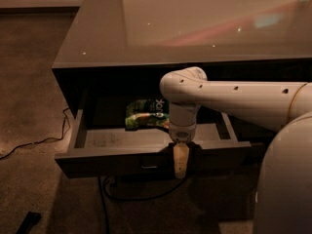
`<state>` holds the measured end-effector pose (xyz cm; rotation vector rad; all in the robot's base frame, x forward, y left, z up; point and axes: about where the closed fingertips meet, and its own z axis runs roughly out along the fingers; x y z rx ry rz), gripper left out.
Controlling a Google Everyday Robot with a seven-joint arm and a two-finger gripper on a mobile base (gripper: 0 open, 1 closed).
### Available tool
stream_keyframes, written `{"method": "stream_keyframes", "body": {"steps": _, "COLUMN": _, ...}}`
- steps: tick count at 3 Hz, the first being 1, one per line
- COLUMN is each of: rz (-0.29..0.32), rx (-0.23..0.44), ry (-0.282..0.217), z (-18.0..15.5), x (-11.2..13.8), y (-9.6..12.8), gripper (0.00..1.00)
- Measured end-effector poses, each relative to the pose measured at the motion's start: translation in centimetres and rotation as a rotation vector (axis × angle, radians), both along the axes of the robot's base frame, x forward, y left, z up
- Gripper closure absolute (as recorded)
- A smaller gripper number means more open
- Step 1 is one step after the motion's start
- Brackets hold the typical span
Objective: Open top drawer
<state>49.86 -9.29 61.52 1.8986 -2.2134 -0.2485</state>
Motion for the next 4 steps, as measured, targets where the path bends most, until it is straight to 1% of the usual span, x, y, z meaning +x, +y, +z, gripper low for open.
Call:
{"method": "stream_keyframes", "body": {"steps": 1, "rz": 0.010, "rx": 0.012, "ry": 0.008, "z": -0.8, "x": -0.1, "y": 0.0, "gripper": 0.00}}
{"method": "stream_keyframes", "body": {"steps": 2, "rz": -0.001, "rx": 0.027, "ry": 0.001, "z": -1.2, "x": 0.2, "y": -0.4, "gripper": 0.00}}
{"method": "stream_keyframes", "body": {"steps": 3, "rz": -0.022, "rx": 0.024, "ry": -0.048, "z": 0.0, "x": 0.8, "y": -1.3, "gripper": 0.00}}
{"method": "stream_keyframes", "body": {"steps": 4, "rz": -0.045, "rx": 0.007, "ry": -0.116, "z": 2.1, "x": 1.5, "y": -2.5, "gripper": 0.00}}
